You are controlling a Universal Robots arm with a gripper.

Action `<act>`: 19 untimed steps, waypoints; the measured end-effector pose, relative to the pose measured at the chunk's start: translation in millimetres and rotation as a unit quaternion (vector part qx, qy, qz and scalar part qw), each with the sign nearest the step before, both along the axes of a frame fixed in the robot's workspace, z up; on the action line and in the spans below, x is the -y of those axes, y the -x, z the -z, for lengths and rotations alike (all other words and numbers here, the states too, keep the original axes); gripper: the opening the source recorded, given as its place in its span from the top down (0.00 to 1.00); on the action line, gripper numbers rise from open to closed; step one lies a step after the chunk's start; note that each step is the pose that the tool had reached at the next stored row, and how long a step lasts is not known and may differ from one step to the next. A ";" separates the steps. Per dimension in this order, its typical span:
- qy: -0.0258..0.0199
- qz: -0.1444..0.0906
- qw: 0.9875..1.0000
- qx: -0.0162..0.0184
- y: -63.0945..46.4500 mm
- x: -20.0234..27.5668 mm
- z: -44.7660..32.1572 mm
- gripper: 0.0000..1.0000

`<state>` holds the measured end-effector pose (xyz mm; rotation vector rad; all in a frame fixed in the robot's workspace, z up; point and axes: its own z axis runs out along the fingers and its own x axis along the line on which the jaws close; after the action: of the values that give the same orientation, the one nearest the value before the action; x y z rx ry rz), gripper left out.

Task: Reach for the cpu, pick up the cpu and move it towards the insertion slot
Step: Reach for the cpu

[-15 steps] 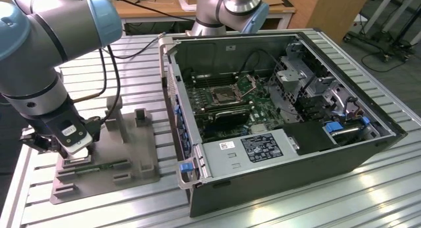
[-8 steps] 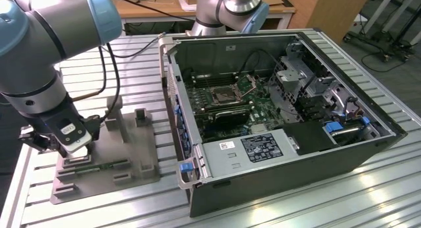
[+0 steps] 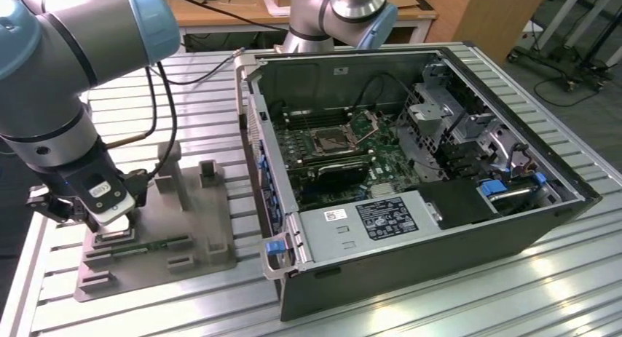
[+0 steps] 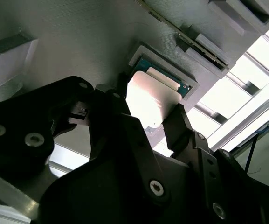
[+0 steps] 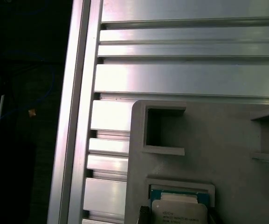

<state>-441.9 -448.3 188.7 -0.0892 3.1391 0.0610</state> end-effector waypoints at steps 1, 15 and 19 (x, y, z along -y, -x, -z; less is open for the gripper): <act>0.000 0.000 1.000 0.000 0.0 0.0 0.0 0.45; 0.000 0.000 1.000 0.000 -0.4 0.0 -4.8 0.45; 0.000 0.000 1.000 0.000 -0.5 0.0 -6.4 0.45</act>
<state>-441.4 -448.3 195.2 -0.0892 3.1392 0.0609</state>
